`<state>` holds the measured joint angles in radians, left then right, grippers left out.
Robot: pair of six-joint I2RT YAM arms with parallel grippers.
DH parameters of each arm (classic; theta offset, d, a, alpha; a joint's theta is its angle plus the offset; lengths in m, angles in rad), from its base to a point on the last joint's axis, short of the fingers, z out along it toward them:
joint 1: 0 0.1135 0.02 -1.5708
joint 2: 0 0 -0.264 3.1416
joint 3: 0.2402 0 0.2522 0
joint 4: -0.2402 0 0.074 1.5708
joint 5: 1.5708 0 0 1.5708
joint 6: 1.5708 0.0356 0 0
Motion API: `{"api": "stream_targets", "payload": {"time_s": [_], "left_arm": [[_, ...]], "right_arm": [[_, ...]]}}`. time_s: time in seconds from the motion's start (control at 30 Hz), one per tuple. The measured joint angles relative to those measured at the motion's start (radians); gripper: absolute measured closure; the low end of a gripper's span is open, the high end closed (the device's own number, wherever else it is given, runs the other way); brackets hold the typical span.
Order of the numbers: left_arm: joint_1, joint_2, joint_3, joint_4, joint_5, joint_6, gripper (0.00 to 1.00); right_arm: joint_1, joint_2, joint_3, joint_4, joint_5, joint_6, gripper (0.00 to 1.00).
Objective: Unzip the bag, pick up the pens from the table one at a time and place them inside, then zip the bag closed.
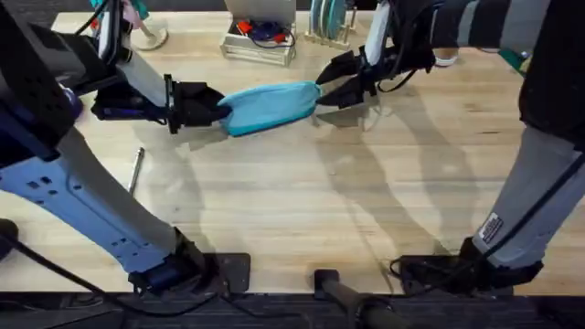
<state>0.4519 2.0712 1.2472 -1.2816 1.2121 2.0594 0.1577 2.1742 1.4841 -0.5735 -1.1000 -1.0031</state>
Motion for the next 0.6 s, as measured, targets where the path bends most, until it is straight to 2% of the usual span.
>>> {"api": "stream_targets", "payload": {"time_s": [0.3,0.57,0.6], "left_arm": [[0.0,0.0,0.0,0.0,0.0,0.0,0.959],[0.0,0.0,0.0,0.0,0.0,0.0,0.959],[0.0,0.0,0.0,0.0,0.0,0.0,0.959]], "right_arm": [[0.01,0.0,0.0,0.0,0.0,0.0,0.339],[0.01,0.0,0.0,0.001,0.0,0.0,0.478],[0.01,0.0,0.0,0.001,0.0,0.0,0.538]]}}
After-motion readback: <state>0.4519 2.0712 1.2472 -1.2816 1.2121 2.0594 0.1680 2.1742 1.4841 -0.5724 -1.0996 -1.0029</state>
